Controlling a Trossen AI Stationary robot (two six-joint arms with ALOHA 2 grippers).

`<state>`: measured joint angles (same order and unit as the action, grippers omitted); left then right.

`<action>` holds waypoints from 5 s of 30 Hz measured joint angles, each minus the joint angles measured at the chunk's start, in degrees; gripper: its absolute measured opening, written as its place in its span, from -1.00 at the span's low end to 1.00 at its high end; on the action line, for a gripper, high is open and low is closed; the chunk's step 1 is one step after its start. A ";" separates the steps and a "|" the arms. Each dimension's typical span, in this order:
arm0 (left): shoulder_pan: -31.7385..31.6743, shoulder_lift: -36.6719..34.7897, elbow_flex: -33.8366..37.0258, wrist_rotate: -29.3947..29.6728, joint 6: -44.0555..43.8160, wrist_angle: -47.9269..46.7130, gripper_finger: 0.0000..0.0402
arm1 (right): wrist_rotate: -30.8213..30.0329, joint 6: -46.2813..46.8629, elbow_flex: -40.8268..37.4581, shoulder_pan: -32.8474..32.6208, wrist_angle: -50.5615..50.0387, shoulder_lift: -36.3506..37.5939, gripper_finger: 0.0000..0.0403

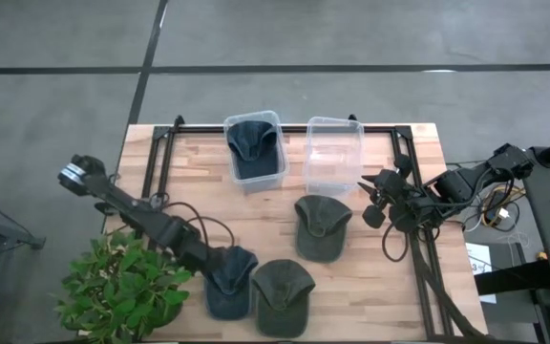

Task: Pick & Place hat
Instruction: Put the blue cap into the left transparent bin

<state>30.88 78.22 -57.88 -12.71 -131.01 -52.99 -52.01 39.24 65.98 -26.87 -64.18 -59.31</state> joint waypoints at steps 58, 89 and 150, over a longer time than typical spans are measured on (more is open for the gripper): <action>0.25 16.77 0.06 -6.68 13.07 10.60 -0.51 | 0.00 -0.90 0.02 0.00 -0.13 -0.01 -0.62; -0.32 -3.15 -0.49 24.80 4.25 -9.36 -0.96 | 0.00 -3.09 0.00 0.00 -0.35 -0.02 -0.58; -40.73 -21.36 -0.14 9.03 85.67 47.51 -0.97 | 16.69 -17.30 -31.52 0.04 37.48 31.87 -0.66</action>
<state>-9.85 56.86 -58.02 -3.68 -45.33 -5.48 -35.32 21.95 34.46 -26.84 -26.70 -27.44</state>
